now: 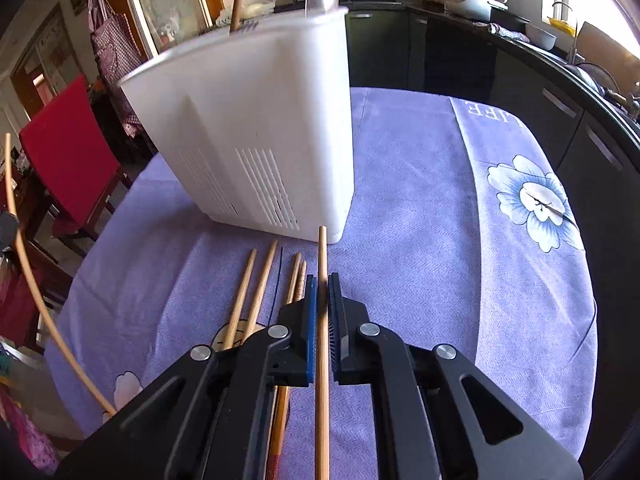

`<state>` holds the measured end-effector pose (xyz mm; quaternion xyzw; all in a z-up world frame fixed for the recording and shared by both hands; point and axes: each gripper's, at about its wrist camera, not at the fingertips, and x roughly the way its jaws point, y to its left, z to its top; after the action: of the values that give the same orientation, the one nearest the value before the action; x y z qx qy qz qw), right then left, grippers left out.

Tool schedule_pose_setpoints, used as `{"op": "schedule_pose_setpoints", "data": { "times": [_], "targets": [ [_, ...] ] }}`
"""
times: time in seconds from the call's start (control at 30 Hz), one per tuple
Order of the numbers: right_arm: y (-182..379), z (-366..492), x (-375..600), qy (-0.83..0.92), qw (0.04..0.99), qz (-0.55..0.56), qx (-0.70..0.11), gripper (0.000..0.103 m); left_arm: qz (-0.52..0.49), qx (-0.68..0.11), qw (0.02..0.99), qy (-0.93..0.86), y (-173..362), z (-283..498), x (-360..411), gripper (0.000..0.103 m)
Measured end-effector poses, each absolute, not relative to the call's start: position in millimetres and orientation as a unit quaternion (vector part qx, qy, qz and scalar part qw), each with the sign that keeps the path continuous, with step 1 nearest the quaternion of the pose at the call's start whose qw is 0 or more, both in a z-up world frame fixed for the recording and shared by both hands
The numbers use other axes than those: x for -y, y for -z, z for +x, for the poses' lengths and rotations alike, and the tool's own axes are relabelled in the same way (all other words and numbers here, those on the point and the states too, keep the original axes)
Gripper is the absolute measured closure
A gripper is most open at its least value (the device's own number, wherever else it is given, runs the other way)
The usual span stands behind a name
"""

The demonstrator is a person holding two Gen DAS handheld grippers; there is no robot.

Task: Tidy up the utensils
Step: 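Lift the chopstick upright with the left gripper while the right gripper grasps another chopstick, then lower both chopsticks into the white holder and open both grippers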

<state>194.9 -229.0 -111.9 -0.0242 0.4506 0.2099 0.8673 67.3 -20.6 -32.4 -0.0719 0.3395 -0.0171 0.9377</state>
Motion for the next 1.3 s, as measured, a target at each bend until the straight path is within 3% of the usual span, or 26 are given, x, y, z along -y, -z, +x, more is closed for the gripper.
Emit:
{"op": "schedule_pose_setpoints", "data": {
  "times": [0.63, 1.3],
  "targets": [
    [11.1, 94.4, 312.7, -0.224, 0.919, 0.059, -0.319, 0.097, -0.055, -0.334, 0.941, 0.019, 24.9, 56.7, 31.3, 0.097],
    [-16.8, 71.4, 320.1, -0.235, 0.931, 0.074, -0.267, 0.097, -0.040, -0.310, 0.950, 0.007, 3.7, 43.2, 33.5, 0.098]
  ]
}}
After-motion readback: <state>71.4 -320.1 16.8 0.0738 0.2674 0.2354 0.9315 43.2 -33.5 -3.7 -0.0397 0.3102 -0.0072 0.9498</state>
